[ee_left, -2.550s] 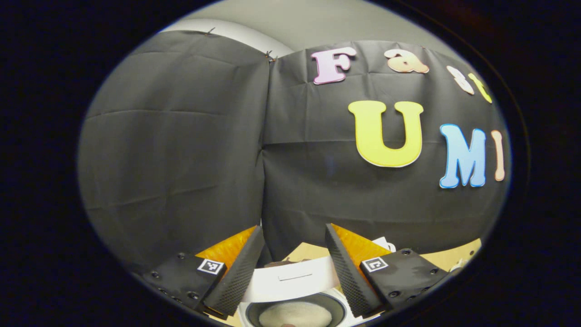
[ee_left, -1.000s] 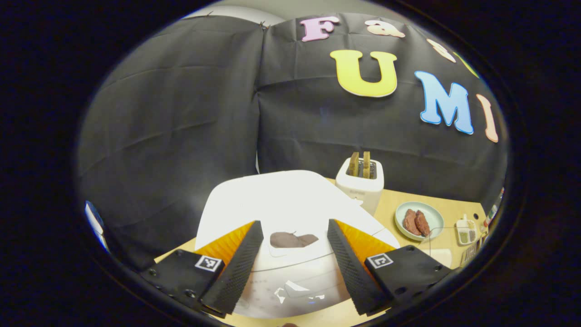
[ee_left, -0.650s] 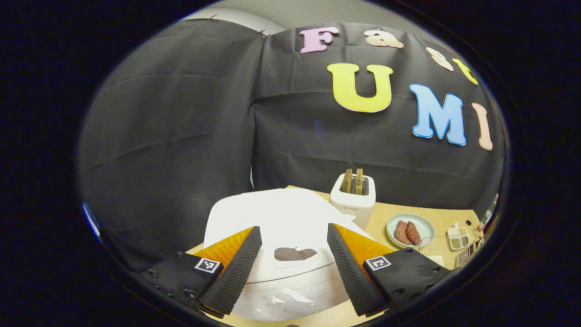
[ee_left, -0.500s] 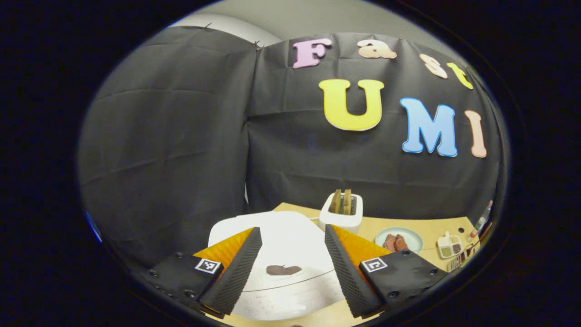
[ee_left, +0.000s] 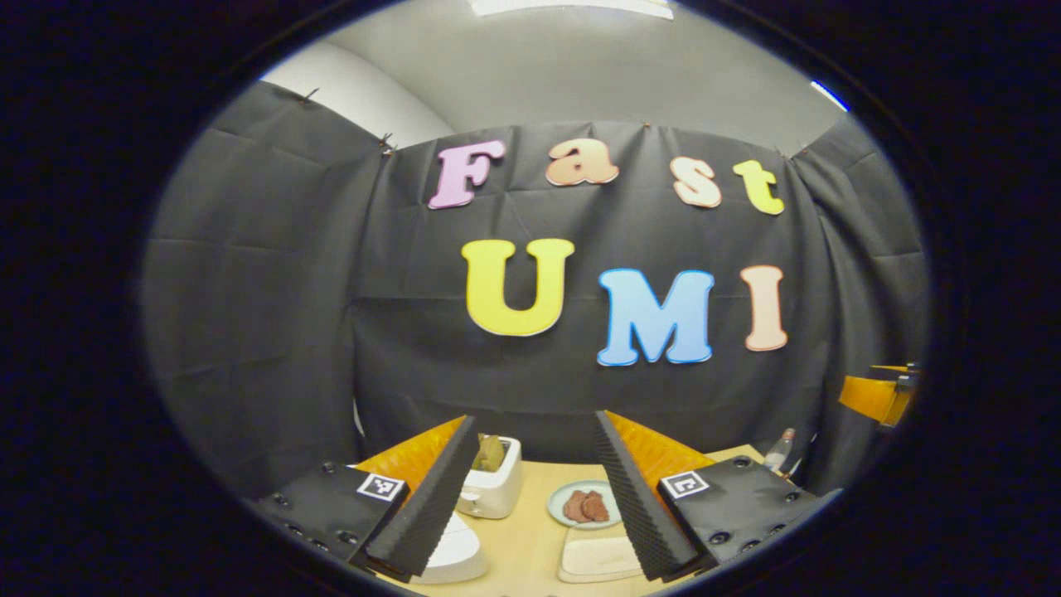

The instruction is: Close the left gripper, press the button to open the rice cooker; take a wooden spoon from the chopstick holder with the right hand, scoop a spoonful of rice and pour it into the rice cooker, then put the wooden spoon back into the chopstick holder.

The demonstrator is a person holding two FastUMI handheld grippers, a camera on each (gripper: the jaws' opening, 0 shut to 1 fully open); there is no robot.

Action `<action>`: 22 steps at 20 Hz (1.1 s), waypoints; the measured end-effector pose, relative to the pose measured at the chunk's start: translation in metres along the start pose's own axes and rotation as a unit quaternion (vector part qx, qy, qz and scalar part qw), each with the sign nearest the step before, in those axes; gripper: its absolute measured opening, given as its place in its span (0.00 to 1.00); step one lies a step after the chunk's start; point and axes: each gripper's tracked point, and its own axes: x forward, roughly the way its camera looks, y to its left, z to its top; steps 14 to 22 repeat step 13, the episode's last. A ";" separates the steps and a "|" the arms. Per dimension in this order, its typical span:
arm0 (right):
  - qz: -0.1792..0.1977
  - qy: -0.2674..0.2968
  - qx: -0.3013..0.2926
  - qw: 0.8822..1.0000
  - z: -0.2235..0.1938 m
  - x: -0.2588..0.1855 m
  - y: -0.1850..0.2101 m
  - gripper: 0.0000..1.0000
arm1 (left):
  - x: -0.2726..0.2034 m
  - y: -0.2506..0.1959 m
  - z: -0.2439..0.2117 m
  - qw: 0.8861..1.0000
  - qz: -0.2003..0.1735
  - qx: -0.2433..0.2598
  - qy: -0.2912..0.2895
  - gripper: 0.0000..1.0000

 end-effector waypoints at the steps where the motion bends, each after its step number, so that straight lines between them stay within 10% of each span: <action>1: -0.003 -0.002 -0.006 1.000 0.004 -0.004 -0.003 0.95 | -0.005 -0.013 0.006 1.000 -0.012 0.005 -0.003 0.99; 22: 0.008 -0.004 0.020 1.000 0.010 -0.022 -0.018 0.96 | -0.043 -0.052 0.009 0.999 -0.018 0.016 -0.023 0.96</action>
